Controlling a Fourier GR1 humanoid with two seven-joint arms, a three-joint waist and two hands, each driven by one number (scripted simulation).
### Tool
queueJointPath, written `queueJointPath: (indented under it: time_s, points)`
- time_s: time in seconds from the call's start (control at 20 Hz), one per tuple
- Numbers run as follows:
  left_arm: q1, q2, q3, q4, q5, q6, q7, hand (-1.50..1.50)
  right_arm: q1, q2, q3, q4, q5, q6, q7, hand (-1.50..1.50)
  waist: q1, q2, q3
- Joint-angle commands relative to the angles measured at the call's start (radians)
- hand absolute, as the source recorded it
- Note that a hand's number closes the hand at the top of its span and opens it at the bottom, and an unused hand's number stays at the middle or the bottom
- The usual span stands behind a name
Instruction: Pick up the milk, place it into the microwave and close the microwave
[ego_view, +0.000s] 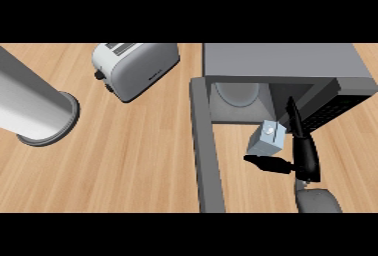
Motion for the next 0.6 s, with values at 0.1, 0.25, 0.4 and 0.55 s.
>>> queueJointPath:
  time_s: [0.1, 0.25, 0.4, 0.55]
  points:
    - [0.045, -0.011, 0.044, 0.003, 0.023, -0.063, -0.048, -1.5, -0.051, -0.008, -0.023, 0.191, -0.023, 0.045, -0.087, -1.5, 0.004, 0.0, 0.0]
    - [0.003, -0.043, 0.024, 0.027, -0.006, -0.049, -0.032, -1.5, -0.088, 0.005, -0.049, 0.283, -0.021, 0.009, -0.16, -1.5, 0.001, 0.001, 0.0]
    - [0.02, -0.059, -0.013, 0.061, -0.051, -0.059, -0.072, -1.5, -0.058, 0.032, -0.033, 0.351, 0.005, -0.022, -0.22, -1.5, 0.001, 0.0, 0.0]
    - [-0.007, 0.003, 0.118, 0.053, 0.102, -0.104, -0.017, -1.5, -0.107, -0.031, -0.089, 0.439, -0.011, -0.008, -0.266, 1.5, -0.001, 0.002, 0.0]
